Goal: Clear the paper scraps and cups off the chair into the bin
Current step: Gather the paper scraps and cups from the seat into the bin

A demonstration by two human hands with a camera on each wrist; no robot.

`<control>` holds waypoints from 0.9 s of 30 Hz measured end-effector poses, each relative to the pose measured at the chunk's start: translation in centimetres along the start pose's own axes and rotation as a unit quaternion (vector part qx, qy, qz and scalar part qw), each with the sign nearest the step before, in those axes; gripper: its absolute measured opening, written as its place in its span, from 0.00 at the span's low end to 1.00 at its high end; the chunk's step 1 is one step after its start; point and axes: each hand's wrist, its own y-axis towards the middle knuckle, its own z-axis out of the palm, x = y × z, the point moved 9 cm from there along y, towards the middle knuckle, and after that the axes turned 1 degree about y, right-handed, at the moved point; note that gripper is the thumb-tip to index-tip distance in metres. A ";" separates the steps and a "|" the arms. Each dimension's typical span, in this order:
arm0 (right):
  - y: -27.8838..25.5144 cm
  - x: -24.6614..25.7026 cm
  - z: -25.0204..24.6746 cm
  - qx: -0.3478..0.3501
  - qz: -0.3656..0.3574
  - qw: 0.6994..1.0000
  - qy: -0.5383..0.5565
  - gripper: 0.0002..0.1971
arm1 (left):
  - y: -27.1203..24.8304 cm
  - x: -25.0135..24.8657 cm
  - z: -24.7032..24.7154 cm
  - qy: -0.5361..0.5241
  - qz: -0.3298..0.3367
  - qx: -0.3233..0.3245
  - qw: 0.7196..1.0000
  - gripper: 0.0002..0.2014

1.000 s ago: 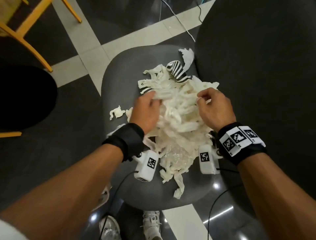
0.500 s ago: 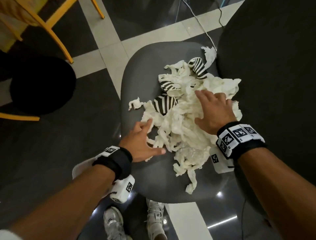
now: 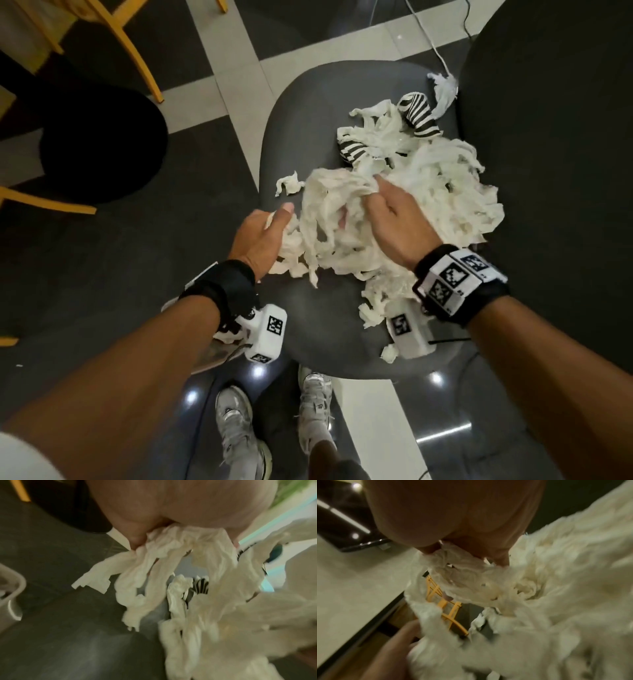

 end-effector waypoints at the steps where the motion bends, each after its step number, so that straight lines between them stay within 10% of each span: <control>1: -0.3 0.4 1.5 0.016 0.009 0.999 0.029 0.13 | -0.2 0.2 0.0 -0.042 -0.020 0.013 0.999 0.22; 9: -1.4 4.0 9.9 0.045 -0.042 0.985 0.162 0.31 | -1.7 4.1 0.5 -0.256 -0.121 0.093 0.954 0.17; 16: -1.8 3.7 14.3 0.150 -0.074 0.986 0.008 0.28 | -4.3 4.0 1.5 -0.430 -0.195 0.192 0.861 0.25; 21: -0.5 3.5 12.2 0.122 -0.124 0.974 -0.144 0.37 | -2.9 4.8 -1.3 -0.379 -0.158 0.158 0.898 0.10; 24: 1.5 -0.2 9.7 0.117 -0.052 0.924 -0.361 0.45 | -1.8 5.9 -4.8 -0.386 -0.174 0.102 0.900 0.15; 27: 2.5 -3.6 7.3 0.115 0.029 0.836 -0.537 0.26 | -0.7 7.4 -9.1 -0.399 -0.191 0.033 0.896 0.12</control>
